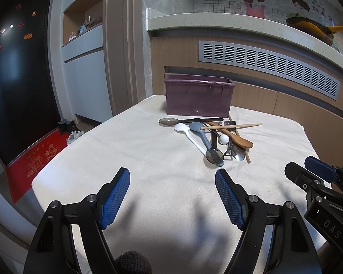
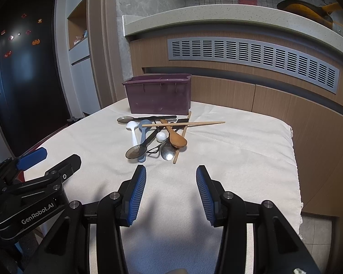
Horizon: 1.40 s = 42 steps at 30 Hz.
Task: Organize utensils
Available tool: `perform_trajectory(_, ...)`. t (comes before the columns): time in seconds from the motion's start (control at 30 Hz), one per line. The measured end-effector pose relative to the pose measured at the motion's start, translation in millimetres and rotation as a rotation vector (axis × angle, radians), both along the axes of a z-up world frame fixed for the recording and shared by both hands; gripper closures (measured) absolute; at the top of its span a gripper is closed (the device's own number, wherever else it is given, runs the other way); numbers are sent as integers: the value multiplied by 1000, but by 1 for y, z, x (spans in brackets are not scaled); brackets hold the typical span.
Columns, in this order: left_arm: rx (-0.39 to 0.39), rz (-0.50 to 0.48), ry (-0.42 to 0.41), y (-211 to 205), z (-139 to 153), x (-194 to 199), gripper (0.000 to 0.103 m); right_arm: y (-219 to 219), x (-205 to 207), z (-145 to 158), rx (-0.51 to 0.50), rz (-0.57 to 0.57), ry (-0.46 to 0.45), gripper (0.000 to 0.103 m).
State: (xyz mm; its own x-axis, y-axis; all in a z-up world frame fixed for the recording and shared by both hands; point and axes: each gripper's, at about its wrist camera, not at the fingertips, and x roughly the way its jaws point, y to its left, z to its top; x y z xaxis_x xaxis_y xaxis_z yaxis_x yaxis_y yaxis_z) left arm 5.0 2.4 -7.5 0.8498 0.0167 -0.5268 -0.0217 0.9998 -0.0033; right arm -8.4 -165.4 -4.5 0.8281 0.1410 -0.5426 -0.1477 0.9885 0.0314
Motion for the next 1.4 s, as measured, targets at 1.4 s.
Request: perform_trajectory(1.4, -2, 0, 5, 4, 0, -3, 26, 3, 0, 1, 3, -1, 5, 59)
